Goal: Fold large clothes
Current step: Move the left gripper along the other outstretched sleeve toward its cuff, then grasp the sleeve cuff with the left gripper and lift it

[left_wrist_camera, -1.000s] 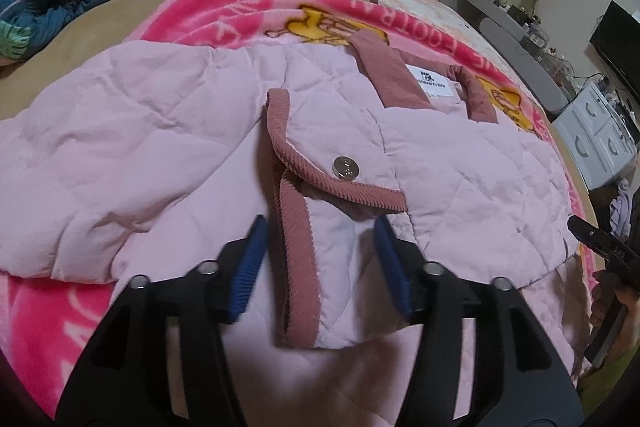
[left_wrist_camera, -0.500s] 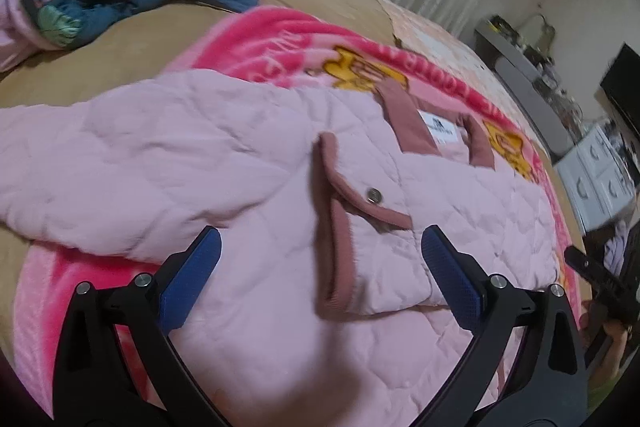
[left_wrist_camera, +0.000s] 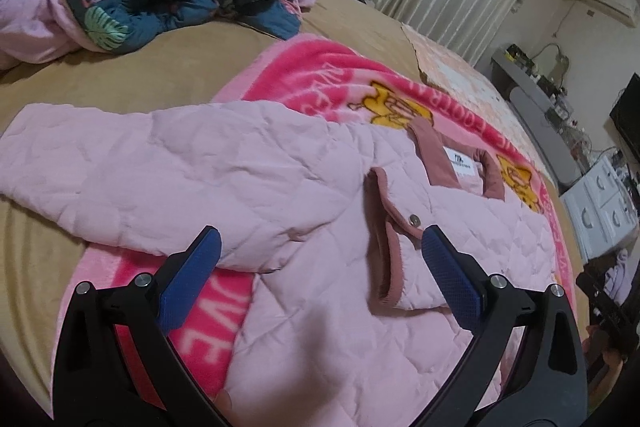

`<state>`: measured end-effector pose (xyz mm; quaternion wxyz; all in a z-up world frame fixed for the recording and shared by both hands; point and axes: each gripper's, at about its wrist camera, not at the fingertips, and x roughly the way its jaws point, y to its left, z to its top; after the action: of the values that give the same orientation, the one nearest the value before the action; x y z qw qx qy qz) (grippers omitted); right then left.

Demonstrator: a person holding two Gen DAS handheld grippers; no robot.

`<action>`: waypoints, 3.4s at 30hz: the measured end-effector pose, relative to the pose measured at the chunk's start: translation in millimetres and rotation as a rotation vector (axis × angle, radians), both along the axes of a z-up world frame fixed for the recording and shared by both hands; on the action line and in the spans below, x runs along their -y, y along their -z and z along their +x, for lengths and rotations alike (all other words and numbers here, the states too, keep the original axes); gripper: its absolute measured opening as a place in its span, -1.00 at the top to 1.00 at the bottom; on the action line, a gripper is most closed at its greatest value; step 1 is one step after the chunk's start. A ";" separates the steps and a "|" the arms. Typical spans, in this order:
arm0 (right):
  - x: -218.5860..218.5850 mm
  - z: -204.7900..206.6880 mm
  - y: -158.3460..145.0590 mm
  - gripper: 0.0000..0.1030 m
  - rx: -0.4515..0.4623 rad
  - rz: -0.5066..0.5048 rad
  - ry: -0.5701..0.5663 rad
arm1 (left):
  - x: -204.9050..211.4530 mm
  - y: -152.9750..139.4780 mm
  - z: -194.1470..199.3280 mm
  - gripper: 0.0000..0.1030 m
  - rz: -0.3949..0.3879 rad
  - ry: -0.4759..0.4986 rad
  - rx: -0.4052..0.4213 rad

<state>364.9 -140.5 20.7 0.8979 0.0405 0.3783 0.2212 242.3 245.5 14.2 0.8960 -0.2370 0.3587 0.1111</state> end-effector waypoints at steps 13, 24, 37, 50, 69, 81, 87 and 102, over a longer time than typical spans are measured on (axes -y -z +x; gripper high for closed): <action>-64.4 -29.9 -44.8 -0.92 0.065 0.041 -0.062 | -42.0 -16.4 -34.1 -0.82 -0.004 -0.076 0.046; -129.9 -46.8 -63.3 -0.92 0.085 0.037 -0.134 | -82.6 -25.5 -68.9 -0.82 -0.002 -0.142 0.079; -202.4 -65.0 -66.4 -0.92 0.091 0.022 -0.227 | -135.5 -23.0 -109.3 -0.82 -0.024 -0.255 0.093; -274.0 -79.3 -63.2 -0.92 0.088 0.002 -0.343 | -176.2 -4.9 -116.3 -0.82 -0.071 -0.337 0.047; -385.6 -108.0 -19.6 -0.92 0.018 -0.044 -0.538 | -235.2 29.9 -128.8 -0.82 -0.164 -0.472 -0.014; -392.5 -110.5 7.3 -0.92 -0.011 -0.089 -0.547 | -262.4 81.5 -106.4 -0.82 -0.308 -0.493 -0.097; -371.3 -101.0 5.6 -0.92 -0.007 -0.087 -0.506 | -282.1 107.6 -105.7 -0.82 -0.381 -0.562 -0.083; -294.8 -82.3 -15.0 -0.92 0.019 -0.055 -0.390 | -257.2 20.1 -120.0 0.82 -0.217 -0.549 0.204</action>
<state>282.6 154.4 35.7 0.8423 -0.0605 0.3764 0.3810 122.3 502.6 -5.9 0.8333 -0.4293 0.1991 0.2857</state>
